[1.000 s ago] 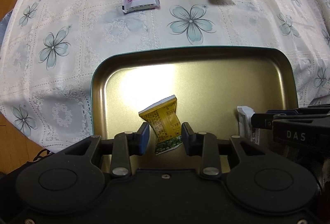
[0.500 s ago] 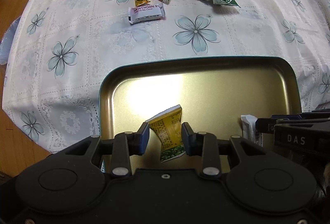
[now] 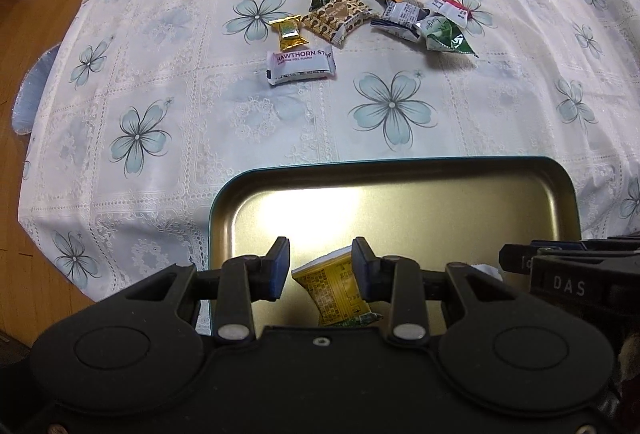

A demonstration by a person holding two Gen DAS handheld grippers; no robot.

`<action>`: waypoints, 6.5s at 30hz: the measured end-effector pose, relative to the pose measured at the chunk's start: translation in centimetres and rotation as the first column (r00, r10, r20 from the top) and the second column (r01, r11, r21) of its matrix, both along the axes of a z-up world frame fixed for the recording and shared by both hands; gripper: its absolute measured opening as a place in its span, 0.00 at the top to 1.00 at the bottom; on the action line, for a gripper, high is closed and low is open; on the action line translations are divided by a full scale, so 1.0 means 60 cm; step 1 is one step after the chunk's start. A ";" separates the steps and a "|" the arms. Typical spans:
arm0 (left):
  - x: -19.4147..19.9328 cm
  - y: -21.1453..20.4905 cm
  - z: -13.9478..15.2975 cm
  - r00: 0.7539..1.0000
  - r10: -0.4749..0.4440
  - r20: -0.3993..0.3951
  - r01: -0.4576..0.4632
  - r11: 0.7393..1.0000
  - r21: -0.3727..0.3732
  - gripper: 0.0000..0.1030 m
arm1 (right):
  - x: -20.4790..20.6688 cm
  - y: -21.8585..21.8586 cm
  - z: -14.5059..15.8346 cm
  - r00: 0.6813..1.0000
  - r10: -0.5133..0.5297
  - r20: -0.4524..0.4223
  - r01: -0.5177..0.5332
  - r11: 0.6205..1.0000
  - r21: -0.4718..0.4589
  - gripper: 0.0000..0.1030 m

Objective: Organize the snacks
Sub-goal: 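Open both tools to drop the snacks into the gold tray, then raise both tools and move them back toward the snack pile, then grasp the red-and-white snack bar with the right tool, then grasp the white HAWTHORN STRIP packet with the left tool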

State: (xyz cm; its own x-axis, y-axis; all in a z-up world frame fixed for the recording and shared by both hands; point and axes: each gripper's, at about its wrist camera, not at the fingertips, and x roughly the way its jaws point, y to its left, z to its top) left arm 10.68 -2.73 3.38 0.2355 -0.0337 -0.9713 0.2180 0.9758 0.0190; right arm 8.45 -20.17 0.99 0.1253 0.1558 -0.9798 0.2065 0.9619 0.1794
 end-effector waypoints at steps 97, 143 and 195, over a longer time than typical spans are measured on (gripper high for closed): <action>0.274 0.041 -0.001 0.965 0.234 0.117 -0.223 0.970 -0.099 0.55 | 0.329 -0.118 -0.009 0.935 -0.280 0.216 0.287 0.958 0.000 0.39; 0.296 0.005 -0.061 0.992 0.129 -0.010 -0.129 0.991 -0.030 0.55 | 0.380 -0.099 -0.044 0.955 -0.270 0.124 0.277 0.960 -0.041 0.58; 0.241 0.001 -0.077 0.997 0.060 -0.039 -0.063 0.996 -0.067 0.55 | 0.311 -0.105 0.006 0.965 -0.193 0.178 0.205 0.977 -0.054 0.58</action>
